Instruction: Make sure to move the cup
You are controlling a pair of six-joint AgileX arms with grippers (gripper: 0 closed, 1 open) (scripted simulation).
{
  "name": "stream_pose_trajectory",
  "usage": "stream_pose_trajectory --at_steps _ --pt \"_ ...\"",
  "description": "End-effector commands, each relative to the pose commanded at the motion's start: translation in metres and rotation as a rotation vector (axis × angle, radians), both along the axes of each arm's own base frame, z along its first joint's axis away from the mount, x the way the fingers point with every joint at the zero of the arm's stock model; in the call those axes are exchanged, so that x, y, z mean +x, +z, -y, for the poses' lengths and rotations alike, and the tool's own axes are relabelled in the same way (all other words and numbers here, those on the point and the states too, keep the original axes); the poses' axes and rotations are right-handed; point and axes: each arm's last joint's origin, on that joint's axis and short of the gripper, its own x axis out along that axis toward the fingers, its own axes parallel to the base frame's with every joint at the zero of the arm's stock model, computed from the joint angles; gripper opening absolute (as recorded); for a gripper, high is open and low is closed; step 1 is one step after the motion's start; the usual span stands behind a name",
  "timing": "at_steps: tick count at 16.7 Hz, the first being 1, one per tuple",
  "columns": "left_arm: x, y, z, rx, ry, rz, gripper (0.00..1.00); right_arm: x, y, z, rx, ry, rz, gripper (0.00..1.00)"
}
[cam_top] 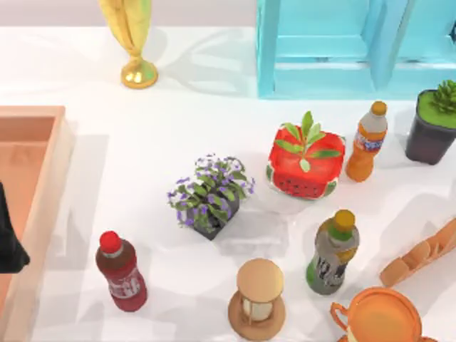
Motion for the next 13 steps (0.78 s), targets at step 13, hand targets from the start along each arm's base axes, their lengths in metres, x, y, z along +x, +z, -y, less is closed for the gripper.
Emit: stream_pose_trajectory --at_steps 13 --pt "0.0 0.0 0.0 0.0 0.0 0.0 1.0 -0.015 0.047 0.09 -0.045 -0.011 0.021 0.0"
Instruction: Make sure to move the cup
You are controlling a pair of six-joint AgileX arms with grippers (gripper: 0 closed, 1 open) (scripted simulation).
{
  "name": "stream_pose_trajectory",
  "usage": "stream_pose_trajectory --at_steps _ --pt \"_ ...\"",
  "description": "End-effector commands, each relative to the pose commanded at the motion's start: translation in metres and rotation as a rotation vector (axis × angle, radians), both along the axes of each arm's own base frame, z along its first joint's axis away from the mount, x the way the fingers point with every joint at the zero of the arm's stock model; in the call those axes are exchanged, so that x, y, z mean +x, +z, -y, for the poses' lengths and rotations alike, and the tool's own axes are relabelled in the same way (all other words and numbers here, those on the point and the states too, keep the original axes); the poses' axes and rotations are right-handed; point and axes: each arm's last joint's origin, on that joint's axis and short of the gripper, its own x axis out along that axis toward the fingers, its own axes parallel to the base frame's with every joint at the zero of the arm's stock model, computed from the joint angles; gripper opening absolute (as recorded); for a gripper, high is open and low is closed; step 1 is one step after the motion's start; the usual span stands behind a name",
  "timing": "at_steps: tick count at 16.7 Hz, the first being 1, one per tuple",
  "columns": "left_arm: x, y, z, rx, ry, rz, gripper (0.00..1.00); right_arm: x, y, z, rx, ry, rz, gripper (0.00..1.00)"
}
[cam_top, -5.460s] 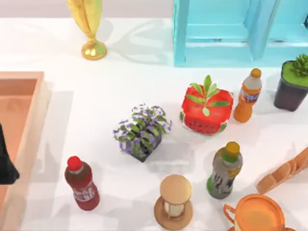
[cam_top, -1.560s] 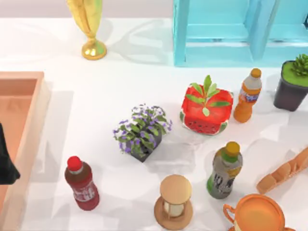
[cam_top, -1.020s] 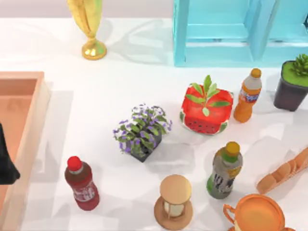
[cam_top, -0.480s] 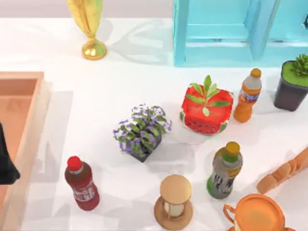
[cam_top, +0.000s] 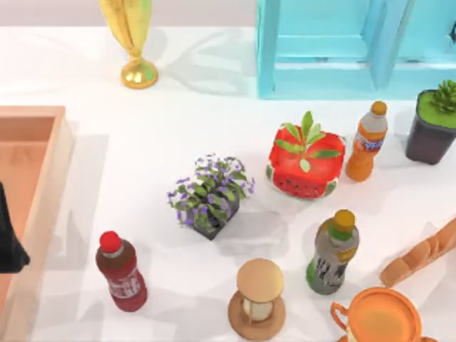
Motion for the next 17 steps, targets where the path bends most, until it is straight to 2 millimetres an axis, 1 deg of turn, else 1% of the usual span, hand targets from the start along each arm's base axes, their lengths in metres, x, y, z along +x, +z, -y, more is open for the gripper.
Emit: stream_pose_trajectory --at_steps 2,6,7,9,12,17 --pt "0.0 0.0 0.0 0.0 0.0 0.0 1.0 0.001 -0.011 -0.001 0.002 0.0 -0.003 0.0" --pt "0.0 0.0 0.0 0.0 0.0 0.0 1.0 0.001 -0.052 -0.003 0.001 -0.001 0.0 0.0" --pt "0.0 0.0 0.0 0.0 0.0 0.0 1.0 0.0 -0.06 -0.004 0.002 -0.001 -0.002 0.0" --pt "0.0 0.0 0.0 0.0 0.0 0.0 1.0 0.0 -0.065 -0.005 0.004 -0.002 -0.004 0.0" --pt "0.0 0.0 0.0 0.0 0.0 0.0 1.0 0.0 -0.065 -0.005 0.004 -0.002 -0.004 0.0" --pt "0.0 0.0 0.0 0.0 0.0 0.0 1.0 0.0 -0.065 -0.005 0.004 -0.002 -0.004 0.38"
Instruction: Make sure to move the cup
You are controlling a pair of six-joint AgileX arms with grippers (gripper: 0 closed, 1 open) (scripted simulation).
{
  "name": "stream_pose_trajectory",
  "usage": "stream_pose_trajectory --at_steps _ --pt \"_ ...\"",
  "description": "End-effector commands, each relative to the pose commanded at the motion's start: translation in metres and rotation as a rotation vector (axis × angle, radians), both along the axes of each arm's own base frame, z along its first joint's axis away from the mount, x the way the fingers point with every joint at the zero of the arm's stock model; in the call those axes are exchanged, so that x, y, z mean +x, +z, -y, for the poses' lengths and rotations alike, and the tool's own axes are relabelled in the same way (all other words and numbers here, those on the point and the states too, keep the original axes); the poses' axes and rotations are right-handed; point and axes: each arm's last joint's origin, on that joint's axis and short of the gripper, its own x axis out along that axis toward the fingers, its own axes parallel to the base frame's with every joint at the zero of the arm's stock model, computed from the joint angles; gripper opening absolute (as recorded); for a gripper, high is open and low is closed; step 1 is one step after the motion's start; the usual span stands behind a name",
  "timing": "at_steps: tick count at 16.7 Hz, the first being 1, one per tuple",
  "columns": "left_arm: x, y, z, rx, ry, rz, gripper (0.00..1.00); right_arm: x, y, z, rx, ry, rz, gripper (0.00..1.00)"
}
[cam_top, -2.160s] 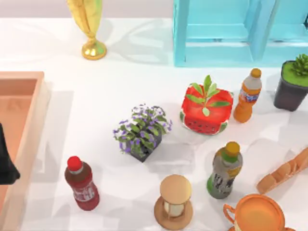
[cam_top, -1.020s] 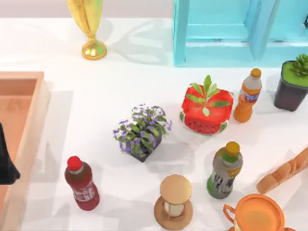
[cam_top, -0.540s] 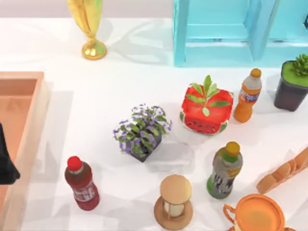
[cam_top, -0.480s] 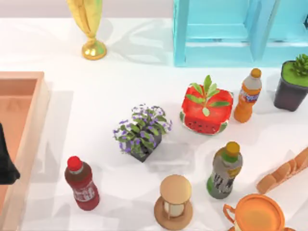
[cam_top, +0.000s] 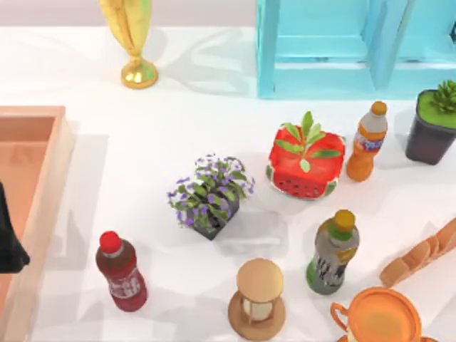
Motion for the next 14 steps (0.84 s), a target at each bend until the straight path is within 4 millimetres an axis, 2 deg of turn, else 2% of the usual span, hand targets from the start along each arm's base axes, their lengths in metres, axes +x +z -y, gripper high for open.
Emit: stream_pose_trajectory --at_steps 8,14 --pt "0.0 0.0 0.0 0.0 0.0 0.0 1.0 0.0 0.0 0.0 0.0 0.0 0.0 0.98" --pt "0.0 0.0 0.0 0.0 0.0 0.0 1.0 0.0 0.0 0.0 0.0 0.0 0.0 1.0"
